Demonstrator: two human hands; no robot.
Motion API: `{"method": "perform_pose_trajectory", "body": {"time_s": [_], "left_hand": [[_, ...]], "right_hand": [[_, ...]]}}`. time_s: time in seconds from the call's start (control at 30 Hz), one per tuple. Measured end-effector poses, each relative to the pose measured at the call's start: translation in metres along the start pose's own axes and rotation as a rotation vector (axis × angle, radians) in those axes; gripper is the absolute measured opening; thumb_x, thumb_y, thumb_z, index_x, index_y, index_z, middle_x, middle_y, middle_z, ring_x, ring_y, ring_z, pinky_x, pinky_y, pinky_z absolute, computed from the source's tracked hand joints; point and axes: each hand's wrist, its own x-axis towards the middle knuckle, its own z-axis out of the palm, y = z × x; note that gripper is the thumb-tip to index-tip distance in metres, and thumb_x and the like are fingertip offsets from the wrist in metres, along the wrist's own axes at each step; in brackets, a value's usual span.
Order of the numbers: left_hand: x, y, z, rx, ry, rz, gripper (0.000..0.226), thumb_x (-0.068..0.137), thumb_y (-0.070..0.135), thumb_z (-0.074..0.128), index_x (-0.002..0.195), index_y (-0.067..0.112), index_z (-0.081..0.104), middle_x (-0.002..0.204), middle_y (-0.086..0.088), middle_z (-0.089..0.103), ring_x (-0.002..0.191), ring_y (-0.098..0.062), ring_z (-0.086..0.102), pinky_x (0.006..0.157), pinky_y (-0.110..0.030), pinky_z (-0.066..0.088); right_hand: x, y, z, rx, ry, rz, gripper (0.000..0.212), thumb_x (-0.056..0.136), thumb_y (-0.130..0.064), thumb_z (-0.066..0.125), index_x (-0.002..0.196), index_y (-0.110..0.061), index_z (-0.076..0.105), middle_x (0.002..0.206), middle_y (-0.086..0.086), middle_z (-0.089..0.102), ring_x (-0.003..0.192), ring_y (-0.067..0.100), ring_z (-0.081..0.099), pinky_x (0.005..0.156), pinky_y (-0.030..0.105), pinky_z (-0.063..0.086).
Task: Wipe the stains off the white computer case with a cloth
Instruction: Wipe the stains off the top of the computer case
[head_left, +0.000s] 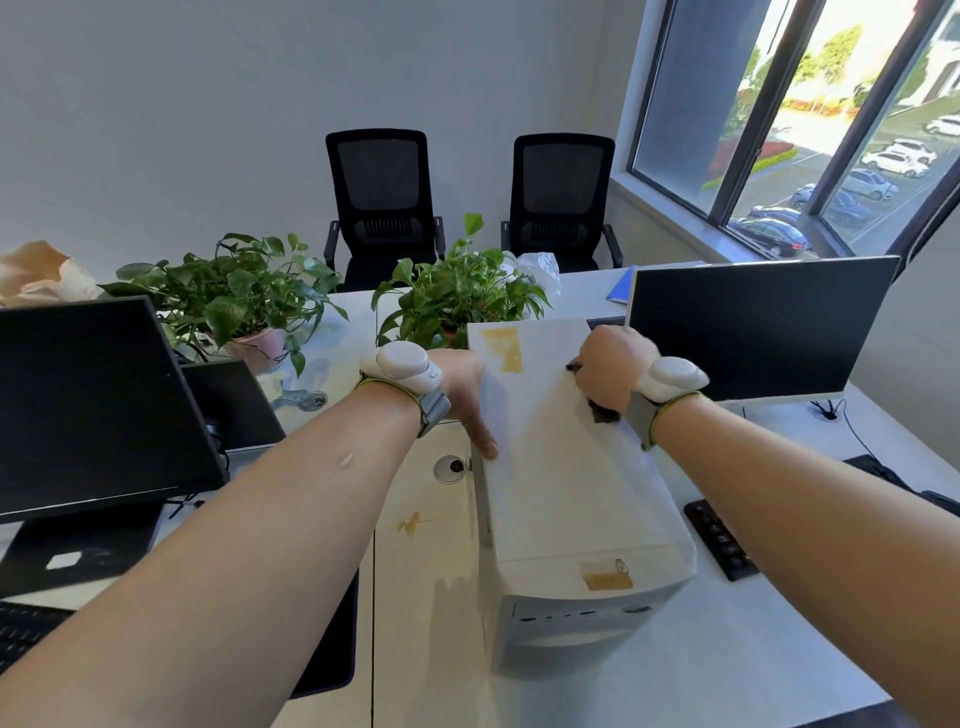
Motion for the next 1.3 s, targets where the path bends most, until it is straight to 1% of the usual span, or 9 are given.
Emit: {"method": "perform_pose_trajectory", "body": {"time_s": [0.17,0.33,0.43,0.5,0.7,0.77,0.97,1.17,1.3], "left_hand": [[0.002,0.0,-0.002,0.007,0.004,-0.016,0.104,0.03,0.078,0.09,0.103,0.009,0.063,0.1,-0.009,0.068,0.073,-0.023,0.052,0.065,-0.03,0.046],[0.002,0.0,0.001,0.0,-0.005,0.026,0.071,0.043,0.062,0.096,0.09,0.013,0.074,0.081,-0.001,0.07,0.065,-0.024,0.06,0.054,-0.025,0.046],[0.001,-0.002,0.002,-0.052,-0.022,0.071,0.058,0.044,0.056,0.098,0.086,0.023,0.079,0.086,0.002,0.075,0.08,-0.026,0.07,0.062,-0.023,0.054],[-0.003,0.0,0.001,-0.064,-0.027,0.061,0.057,0.046,0.055,0.099,0.087,0.02,0.078,0.083,0.002,0.073,0.072,-0.023,0.065,0.05,-0.018,0.046],[-0.005,0.007,-0.004,-0.003,-0.019,-0.031,0.107,0.038,0.072,0.093,0.116,0.004,0.064,0.094,-0.007,0.067,0.073,-0.023,0.054,0.065,-0.031,0.046],[-0.003,0.008,-0.005,0.0,-0.032,-0.041,0.101,0.038,0.073,0.092,0.109,0.006,0.065,0.097,-0.008,0.07,0.074,-0.022,0.055,0.068,-0.032,0.048],[-0.009,0.023,-0.015,0.109,-0.071,-0.087,0.064,0.059,0.06,0.092,0.068,0.009,0.053,0.057,-0.001,0.052,0.048,-0.017,0.046,0.048,-0.024,0.037],[-0.005,0.032,-0.018,0.18,-0.083,-0.077,0.065,0.058,0.063,0.091,0.062,0.012,0.051,0.057,0.0,0.051,0.048,-0.018,0.045,0.05,-0.023,0.035],[-0.008,0.03,-0.019,0.176,-0.073,-0.074,0.066,0.061,0.062,0.09,0.075,0.009,0.053,0.07,-0.002,0.052,0.054,-0.016,0.046,0.054,-0.025,0.038]], "right_hand": [[-0.01,-0.017,0.003,-0.06,0.022,-0.112,0.008,0.081,-0.016,0.058,0.074,-0.018,0.058,0.087,0.001,0.057,0.084,0.028,0.06,0.083,0.04,0.057],[-0.029,-0.068,0.011,-0.048,0.055,-0.444,0.027,0.092,-0.021,0.062,0.117,-0.022,0.074,0.119,0.004,0.061,0.108,0.025,0.064,0.082,0.029,0.051],[-0.036,-0.069,0.018,0.05,0.044,-0.539,0.025,0.095,-0.024,0.059,0.114,-0.019,0.074,0.117,0.004,0.064,0.106,0.028,0.064,0.086,0.034,0.053],[-0.041,-0.049,0.019,0.085,0.003,-0.604,0.024,0.094,-0.027,0.06,0.109,-0.026,0.078,0.11,0.0,0.066,0.101,0.025,0.063,0.09,0.036,0.053],[-0.031,0.028,0.008,0.114,0.026,-0.33,0.023,0.092,-0.019,0.059,0.099,-0.028,0.078,0.104,-0.007,0.066,0.102,0.019,0.063,0.09,0.033,0.055],[-0.022,0.036,0.008,0.067,0.056,-0.236,0.024,0.093,-0.019,0.055,0.104,-0.026,0.076,0.111,-0.004,0.064,0.102,0.022,0.064,0.088,0.035,0.057],[-0.039,0.014,0.019,-0.052,0.138,-0.336,0.037,0.09,-0.019,0.047,0.114,-0.027,0.074,0.112,-0.002,0.059,0.102,0.023,0.058,0.082,0.028,0.044],[-0.093,0.022,0.031,0.222,0.003,-0.705,0.035,0.09,-0.013,0.058,0.11,-0.03,0.08,0.106,-0.009,0.064,0.1,0.018,0.06,0.088,0.033,0.051],[-0.07,0.029,0.023,0.176,0.032,-0.527,0.038,0.092,-0.013,0.053,0.112,-0.033,0.078,0.105,-0.01,0.06,0.1,0.017,0.061,0.088,0.03,0.052]]}}
